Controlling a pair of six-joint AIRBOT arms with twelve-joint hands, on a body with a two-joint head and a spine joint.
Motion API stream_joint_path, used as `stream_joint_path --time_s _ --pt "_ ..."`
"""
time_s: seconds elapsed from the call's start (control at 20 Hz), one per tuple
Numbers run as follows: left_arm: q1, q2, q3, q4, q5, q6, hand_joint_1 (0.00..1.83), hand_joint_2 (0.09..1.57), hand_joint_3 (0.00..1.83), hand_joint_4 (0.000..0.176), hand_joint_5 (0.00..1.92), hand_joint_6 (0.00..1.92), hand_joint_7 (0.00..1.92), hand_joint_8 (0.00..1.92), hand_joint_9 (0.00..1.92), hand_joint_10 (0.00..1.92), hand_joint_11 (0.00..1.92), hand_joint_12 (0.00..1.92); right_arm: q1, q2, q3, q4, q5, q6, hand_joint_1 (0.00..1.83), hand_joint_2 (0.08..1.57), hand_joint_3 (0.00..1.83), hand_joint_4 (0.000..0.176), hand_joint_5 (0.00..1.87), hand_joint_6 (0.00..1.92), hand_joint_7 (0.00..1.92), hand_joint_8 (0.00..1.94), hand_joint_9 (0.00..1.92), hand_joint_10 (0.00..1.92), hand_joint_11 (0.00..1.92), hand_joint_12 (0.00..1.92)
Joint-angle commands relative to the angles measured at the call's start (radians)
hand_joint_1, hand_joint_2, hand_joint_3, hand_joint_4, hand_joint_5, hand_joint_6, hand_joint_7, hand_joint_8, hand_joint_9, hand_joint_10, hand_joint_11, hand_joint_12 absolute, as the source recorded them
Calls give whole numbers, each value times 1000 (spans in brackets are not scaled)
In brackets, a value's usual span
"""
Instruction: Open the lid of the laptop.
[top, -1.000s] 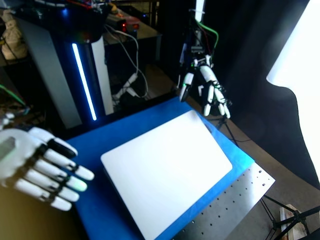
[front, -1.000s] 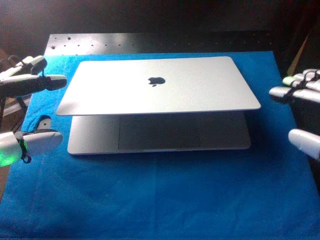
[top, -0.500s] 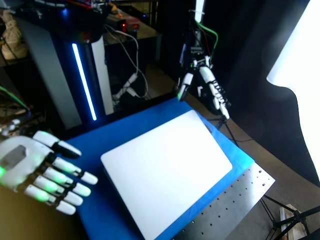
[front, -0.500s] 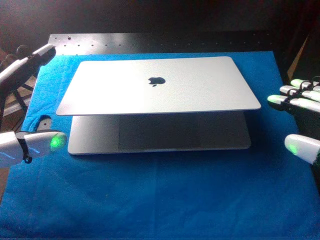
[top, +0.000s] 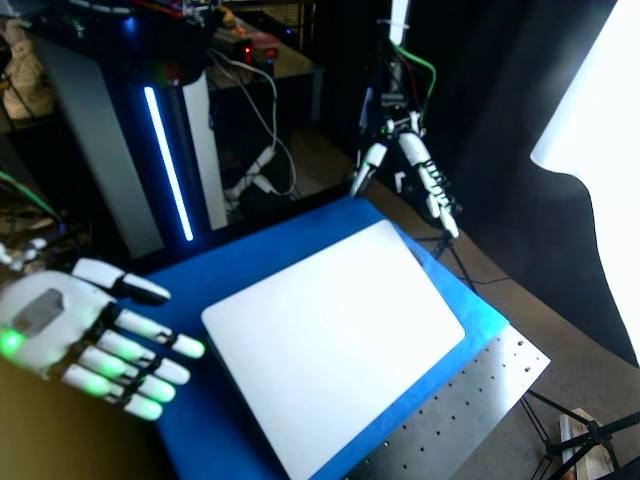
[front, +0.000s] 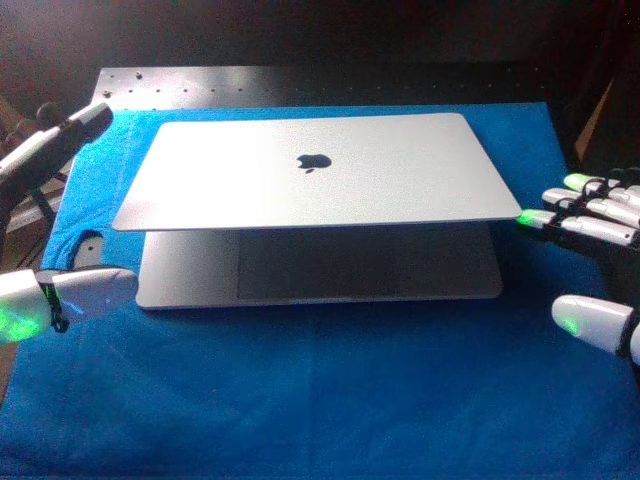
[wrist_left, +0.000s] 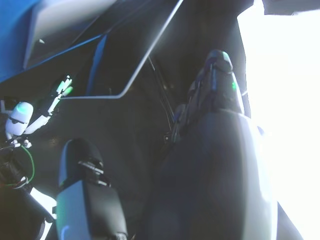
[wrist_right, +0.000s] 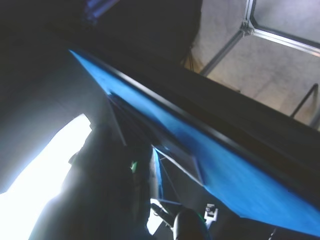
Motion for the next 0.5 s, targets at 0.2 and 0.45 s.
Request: stream_joint_path --time_s 0.2,0.45 --pt "-6 -5 3 -7 -124 -3 725 962 2 148 0 0 0 0 0 0 0 0 20 -16 3 -35 100 3 0 1345 0 0 270 1 241 2 170 8 240 59" --pt "-6 -8 3 -7 -124 -3 669 966 2 175 0 0 0 0 0 0 0 0 32 -37 6 -44 93 3 0 1347 0 0 266 0 233 2 175 5 227 54"
